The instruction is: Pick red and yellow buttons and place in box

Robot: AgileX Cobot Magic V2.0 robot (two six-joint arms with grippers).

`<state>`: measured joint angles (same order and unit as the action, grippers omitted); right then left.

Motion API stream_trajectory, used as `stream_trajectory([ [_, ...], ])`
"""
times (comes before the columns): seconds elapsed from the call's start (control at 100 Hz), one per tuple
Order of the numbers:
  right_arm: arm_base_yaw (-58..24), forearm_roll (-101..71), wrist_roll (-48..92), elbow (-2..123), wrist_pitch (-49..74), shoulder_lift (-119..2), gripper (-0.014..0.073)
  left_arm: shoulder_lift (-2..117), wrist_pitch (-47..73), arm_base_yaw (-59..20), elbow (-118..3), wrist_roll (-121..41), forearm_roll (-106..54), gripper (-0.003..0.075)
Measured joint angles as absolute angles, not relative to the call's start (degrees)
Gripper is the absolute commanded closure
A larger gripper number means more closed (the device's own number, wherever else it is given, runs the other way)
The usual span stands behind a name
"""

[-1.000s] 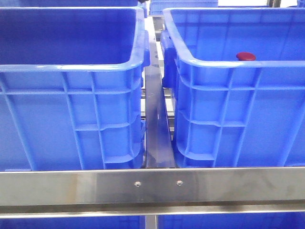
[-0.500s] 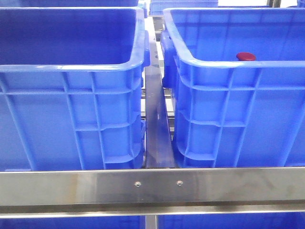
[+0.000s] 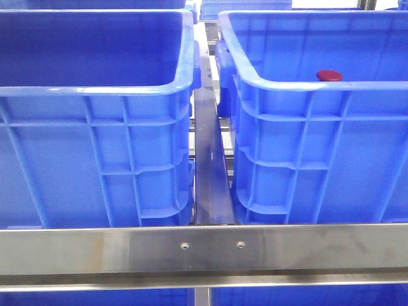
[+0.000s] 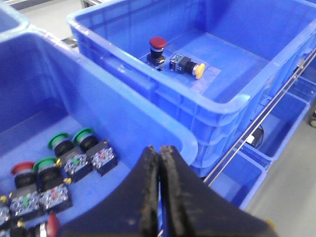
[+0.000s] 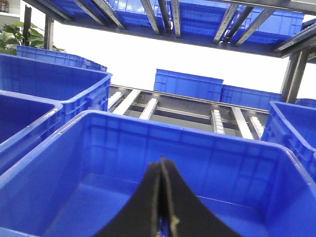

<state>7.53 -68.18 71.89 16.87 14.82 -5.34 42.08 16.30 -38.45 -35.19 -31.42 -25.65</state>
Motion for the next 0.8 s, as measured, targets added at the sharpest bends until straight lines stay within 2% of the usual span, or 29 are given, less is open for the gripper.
stream_trajectory([
  [0.32, 7.53, -68.18, 71.89, 16.87, 14.87, -5.34, 0.0662, 34.82, 5.48, -38.45, -23.5, -31.33, -28.28, 0.074],
  [0.7, 7.53, -68.18, 71.89, 16.87, 14.87, -5.34, 0.0662, 34.69, -24.96, -38.45, -9.31, -31.33, -32.35, 0.074],
  [0.8, 7.53, -68.18, 71.89, 16.87, 14.87, -5.34, 0.0662, 34.58, -29.12, -38.45, -6.77, -31.33, -32.89, 0.074],
])
